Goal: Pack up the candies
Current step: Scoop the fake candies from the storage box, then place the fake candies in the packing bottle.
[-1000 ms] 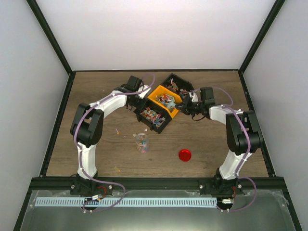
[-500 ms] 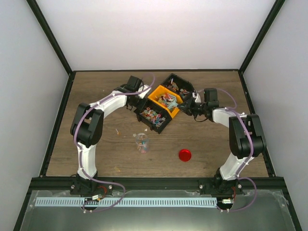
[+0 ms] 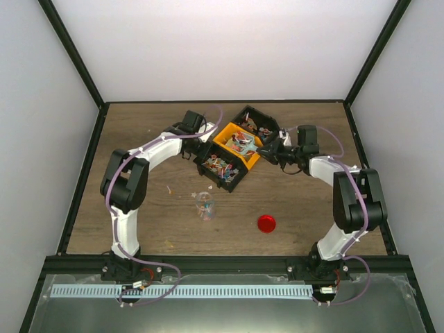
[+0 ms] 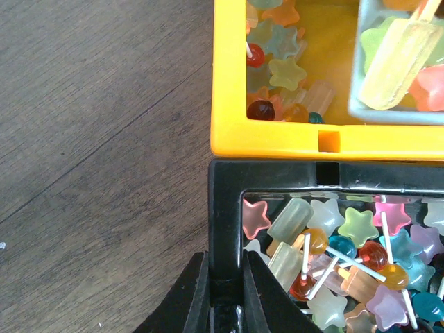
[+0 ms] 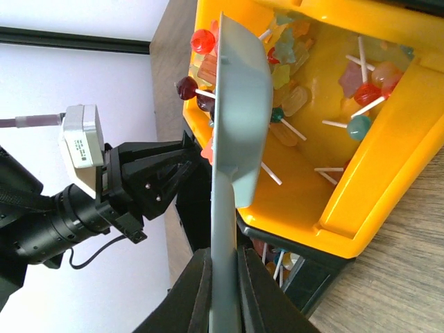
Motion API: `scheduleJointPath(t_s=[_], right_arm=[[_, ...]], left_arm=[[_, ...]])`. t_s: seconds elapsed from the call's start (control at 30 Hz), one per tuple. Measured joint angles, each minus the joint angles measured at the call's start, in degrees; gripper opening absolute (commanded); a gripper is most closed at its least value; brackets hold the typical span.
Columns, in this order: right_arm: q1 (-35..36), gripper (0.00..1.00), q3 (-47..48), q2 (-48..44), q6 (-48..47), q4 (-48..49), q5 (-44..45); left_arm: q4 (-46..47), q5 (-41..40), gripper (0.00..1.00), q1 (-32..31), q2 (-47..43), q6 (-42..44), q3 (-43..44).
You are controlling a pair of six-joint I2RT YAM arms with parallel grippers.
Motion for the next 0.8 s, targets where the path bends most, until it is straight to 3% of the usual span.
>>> scheduleJointPath(t_s=[0.37, 0.63, 0.8], right_arm=[[-2.03, 0.01, 0.0, -1.99, 0.44, -1.97, -1.99], [-3.52, 0.01, -0.11, -3.61, -0.04, -3.32, -2.78], [-3.52, 0.01, -2.64, -3.98, 0.0, -2.56, -2.91]], left_arm=[[1.25, -0.04, 0.06, 0.0, -0.83, -1.75, -1.38], [1.27, -0.15, 0.23, 0.0, -0.85, -1.75, -1.44], [1.03, -0.79, 0.27, 0.22, -1.05, -1.84, -3.39]])
